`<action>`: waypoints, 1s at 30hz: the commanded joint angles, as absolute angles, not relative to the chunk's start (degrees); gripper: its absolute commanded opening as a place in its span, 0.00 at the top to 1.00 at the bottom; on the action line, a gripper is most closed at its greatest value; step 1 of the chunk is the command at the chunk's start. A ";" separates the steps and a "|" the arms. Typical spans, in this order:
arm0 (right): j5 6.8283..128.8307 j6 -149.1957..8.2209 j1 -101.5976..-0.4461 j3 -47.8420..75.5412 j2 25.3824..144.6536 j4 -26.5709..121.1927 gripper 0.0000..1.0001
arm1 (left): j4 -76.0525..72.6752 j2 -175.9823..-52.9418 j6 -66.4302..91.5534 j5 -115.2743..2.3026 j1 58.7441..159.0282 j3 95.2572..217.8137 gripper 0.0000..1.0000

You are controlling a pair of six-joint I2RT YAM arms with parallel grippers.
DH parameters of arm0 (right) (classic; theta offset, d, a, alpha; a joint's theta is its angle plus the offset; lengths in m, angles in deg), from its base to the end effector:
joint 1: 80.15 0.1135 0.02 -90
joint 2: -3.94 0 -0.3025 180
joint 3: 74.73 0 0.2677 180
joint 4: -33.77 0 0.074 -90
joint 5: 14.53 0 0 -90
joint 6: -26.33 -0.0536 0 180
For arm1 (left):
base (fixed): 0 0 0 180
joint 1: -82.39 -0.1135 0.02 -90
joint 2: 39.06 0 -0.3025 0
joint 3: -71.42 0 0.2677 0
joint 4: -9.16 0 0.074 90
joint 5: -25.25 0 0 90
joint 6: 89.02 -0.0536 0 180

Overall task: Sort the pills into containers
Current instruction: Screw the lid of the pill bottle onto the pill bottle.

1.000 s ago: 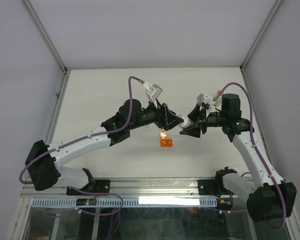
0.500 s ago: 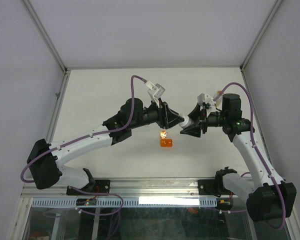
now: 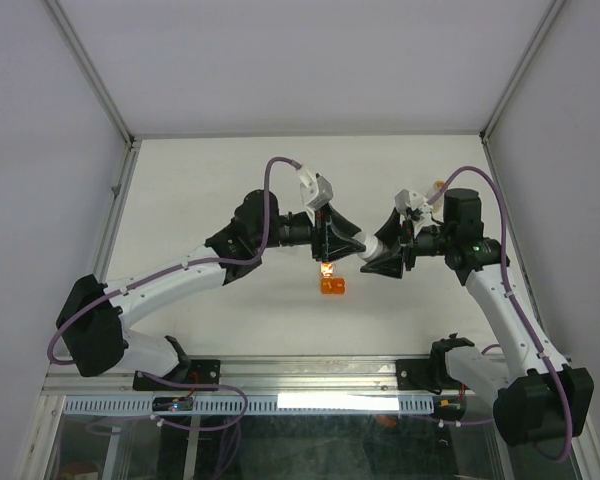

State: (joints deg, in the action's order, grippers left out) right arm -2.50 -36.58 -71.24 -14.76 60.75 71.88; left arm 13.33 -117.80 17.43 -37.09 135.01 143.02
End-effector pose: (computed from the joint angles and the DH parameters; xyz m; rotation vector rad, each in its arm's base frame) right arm 0.1811 0.0815 0.3326 -1.2143 1.4034 1.2258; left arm 0.1914 -0.2915 0.3706 0.9263 1.5270 -1.2888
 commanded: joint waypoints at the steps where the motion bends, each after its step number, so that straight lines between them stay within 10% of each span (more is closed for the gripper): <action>1: -2.29 -36.82 -71.27 -12.74 59.70 68.78 1.00 | 15.69 -120.24 -3.17 -8.10 135.10 141.30 0.85; 8: -2.20 -36.87 -71.36 -12.91 59.57 68.80 1.00 | 11.74 -125.99 -9.06 -1.91 130.45 148.99 0.78; 13: -2.28 -36.87 -71.28 -12.92 59.57 68.79 1.00 | 27.77 -122.06 2.92 -15.51 128.77 142.54 0.03; 30: -2.23 -36.91 -71.36 -12.92 59.48 68.69 1.00 | 42.77 -107.77 39.33 -30.44 124.75 126.22 0.04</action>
